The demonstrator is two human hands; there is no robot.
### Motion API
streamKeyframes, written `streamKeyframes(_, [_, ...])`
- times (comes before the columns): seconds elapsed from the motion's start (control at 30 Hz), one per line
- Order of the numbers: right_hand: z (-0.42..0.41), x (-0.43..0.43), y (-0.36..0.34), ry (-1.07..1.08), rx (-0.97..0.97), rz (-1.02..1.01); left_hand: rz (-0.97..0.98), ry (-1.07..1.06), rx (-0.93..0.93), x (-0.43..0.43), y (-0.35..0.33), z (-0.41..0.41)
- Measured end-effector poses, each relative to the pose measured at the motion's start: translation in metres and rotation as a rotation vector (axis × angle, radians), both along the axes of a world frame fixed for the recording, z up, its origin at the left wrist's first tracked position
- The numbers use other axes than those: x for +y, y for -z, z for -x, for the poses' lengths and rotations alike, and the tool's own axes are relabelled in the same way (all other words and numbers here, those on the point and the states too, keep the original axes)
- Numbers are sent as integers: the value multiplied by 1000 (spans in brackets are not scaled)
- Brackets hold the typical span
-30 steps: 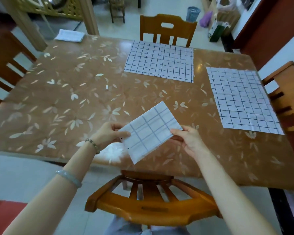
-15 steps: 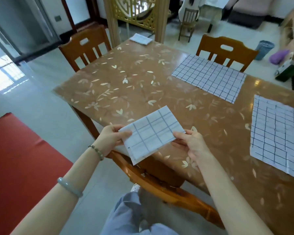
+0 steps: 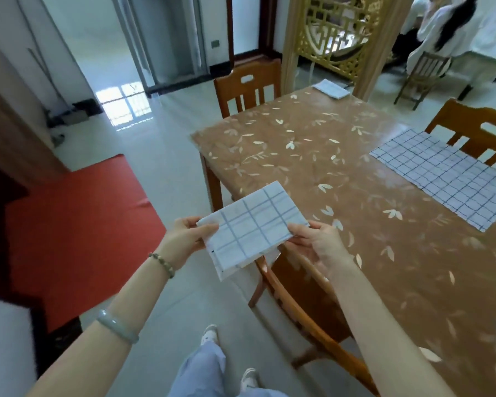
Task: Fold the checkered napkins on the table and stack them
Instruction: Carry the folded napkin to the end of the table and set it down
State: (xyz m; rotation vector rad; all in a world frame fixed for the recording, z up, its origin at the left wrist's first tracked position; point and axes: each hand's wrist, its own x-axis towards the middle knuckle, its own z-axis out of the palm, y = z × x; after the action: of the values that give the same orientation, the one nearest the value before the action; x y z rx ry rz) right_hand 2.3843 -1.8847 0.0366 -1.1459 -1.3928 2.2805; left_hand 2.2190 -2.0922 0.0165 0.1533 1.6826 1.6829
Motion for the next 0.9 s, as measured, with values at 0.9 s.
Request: streamKeyframes(0.9, [417,-169,6,-552,-35,-30,-58,-369,-35,-219,-7,337])
